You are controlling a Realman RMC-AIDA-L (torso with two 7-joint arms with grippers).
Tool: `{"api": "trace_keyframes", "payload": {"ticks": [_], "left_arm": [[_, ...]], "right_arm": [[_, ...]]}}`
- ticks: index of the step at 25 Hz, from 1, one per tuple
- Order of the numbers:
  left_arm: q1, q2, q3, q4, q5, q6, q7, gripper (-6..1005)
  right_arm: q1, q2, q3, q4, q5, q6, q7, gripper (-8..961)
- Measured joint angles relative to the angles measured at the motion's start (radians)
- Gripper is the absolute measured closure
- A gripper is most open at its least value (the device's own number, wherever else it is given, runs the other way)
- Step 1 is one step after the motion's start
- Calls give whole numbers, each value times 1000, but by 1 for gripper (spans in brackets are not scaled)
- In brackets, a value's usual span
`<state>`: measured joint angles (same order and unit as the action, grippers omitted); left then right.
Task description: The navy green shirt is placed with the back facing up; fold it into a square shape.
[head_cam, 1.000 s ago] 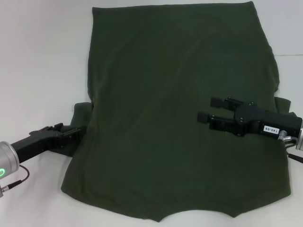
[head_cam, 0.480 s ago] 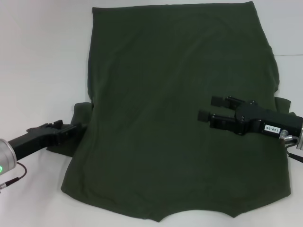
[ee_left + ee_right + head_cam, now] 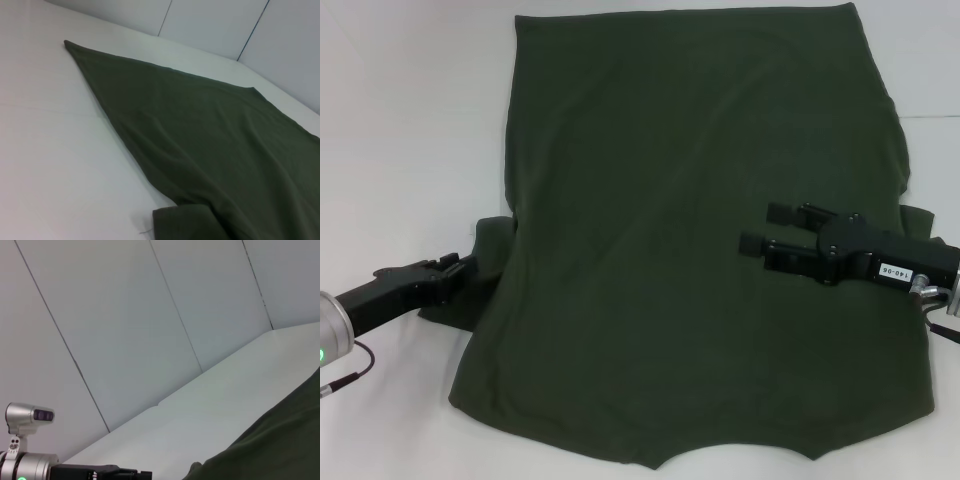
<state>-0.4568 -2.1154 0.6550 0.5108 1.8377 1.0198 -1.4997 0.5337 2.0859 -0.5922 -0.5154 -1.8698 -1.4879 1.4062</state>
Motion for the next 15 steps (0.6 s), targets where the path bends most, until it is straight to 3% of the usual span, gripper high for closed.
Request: {"api": "trace_keyframes", "payload": {"ticks": [11,14,15], "left_arm": [[-5,0,-1,0,0,-12,1,798],[-5,1,-1,0,0,-12,1,1003],[-5,1,-1,0,0,-12,1,1002]], "right_arm": [[-2,0,0,0,9,0,-1,59],[-3,0,0,0,10,0,-1,59],[-3,0,0,0,10,0,-1,59]]}}
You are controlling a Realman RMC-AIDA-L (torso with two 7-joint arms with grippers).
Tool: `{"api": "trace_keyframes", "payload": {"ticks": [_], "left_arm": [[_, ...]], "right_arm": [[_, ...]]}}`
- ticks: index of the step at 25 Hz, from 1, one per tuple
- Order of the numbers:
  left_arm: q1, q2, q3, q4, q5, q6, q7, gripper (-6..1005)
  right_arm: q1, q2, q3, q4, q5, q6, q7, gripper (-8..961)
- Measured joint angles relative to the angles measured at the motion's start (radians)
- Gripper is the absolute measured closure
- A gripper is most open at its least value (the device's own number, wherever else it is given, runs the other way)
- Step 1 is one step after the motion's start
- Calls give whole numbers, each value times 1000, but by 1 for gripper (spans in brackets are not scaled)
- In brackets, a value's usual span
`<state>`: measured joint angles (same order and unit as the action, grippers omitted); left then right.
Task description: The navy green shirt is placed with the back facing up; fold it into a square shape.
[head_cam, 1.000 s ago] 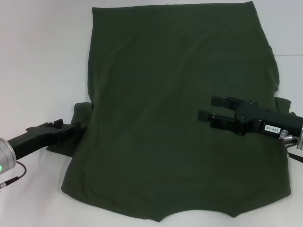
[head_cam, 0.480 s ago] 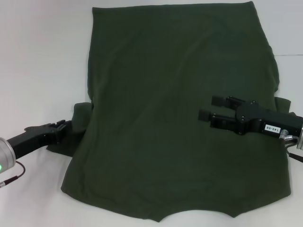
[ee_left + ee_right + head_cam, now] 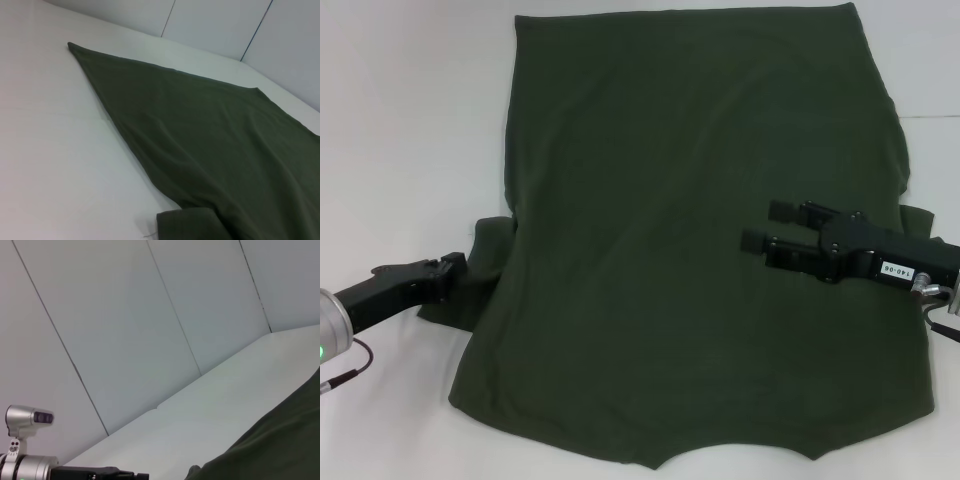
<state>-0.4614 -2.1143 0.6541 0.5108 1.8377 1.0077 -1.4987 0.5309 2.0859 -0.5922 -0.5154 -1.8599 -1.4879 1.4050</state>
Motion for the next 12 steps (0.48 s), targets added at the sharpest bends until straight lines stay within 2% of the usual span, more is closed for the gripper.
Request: {"api": "trace_keyframes", "payload": {"ticks": [12], "left_arm": [[21,9,-31,34,-2,-5,-8,998]], "right_arm": [[0,0,0,0,3,0,0,60]]}}
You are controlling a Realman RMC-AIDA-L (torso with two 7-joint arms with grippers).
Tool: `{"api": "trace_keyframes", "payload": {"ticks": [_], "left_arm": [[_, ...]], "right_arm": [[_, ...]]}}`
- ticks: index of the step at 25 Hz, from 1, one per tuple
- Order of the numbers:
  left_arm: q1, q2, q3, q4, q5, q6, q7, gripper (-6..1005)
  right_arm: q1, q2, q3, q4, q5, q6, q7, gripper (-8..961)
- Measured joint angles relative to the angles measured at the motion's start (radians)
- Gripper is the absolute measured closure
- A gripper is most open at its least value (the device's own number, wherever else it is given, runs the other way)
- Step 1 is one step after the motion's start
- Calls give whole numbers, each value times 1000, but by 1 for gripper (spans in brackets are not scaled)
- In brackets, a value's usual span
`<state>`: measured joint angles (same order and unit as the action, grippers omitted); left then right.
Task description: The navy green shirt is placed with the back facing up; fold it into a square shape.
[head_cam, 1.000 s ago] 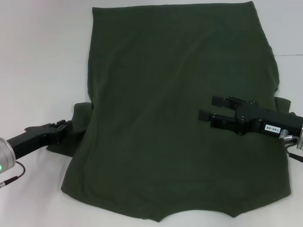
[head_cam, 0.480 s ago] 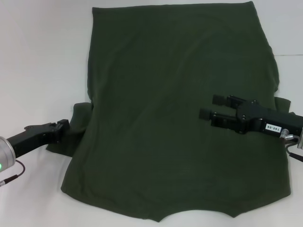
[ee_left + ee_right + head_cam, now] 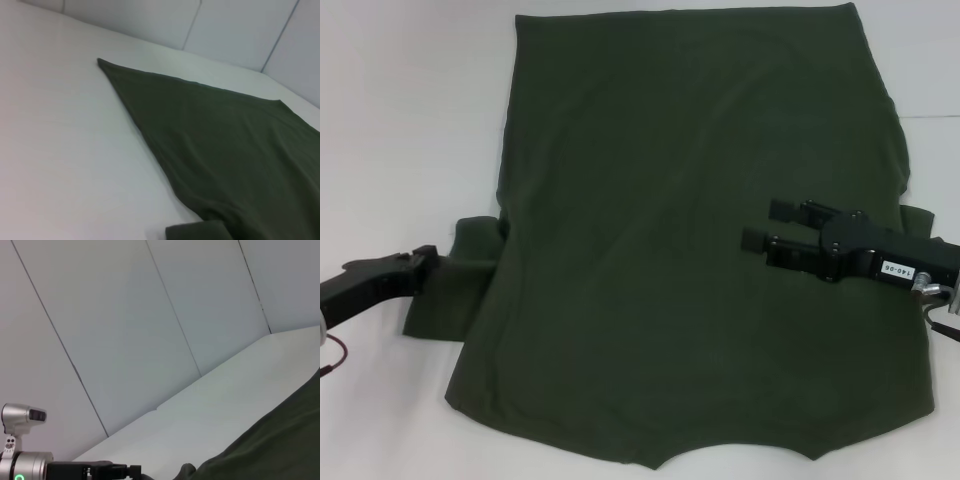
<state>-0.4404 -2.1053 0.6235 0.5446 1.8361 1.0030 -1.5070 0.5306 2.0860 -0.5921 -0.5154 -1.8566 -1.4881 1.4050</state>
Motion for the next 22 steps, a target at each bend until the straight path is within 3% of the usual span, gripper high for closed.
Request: {"api": "trace_keyframes", "payload": {"ticks": [22], "left_arm": [[-1,10,-20,140,2,-87,-6,999]], "right_arm": [[8,0,0,26,22,0,4,60]]}}
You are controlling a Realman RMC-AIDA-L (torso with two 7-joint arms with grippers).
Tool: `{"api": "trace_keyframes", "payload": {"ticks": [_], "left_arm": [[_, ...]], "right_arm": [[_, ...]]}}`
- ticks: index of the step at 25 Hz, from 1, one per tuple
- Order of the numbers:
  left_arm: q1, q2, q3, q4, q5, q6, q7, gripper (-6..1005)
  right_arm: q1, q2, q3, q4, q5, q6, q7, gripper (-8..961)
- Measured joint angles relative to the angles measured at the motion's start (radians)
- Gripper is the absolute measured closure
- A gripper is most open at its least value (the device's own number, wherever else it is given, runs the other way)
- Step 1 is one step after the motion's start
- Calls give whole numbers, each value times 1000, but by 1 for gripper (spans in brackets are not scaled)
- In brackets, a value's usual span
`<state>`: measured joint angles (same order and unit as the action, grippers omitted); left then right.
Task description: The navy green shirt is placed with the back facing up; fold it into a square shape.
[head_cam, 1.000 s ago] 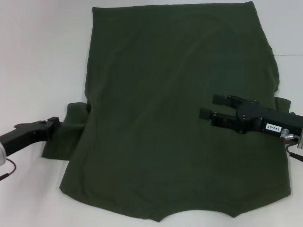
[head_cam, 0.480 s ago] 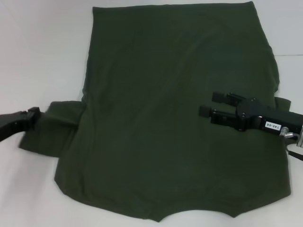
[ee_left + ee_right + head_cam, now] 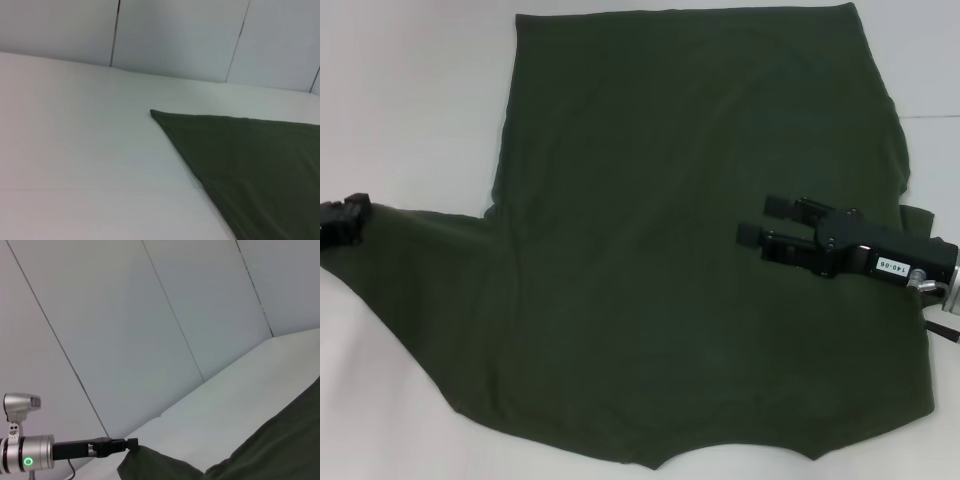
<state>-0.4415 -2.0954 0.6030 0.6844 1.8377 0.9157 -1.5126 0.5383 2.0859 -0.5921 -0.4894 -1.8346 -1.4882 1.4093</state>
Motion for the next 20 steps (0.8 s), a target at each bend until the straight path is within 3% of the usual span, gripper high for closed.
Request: {"api": "trace_keyframes", "payload": {"ticks": [13,20], "left_arm": [[-6,-1,7,9,-1,39,-2,999],[9,-15,2,66,-10,255,-68,999]], "right_arm": [[0,0,0,10,0,0,-4,61],[-3,0,-3,9,0,0,-5,61]]}}
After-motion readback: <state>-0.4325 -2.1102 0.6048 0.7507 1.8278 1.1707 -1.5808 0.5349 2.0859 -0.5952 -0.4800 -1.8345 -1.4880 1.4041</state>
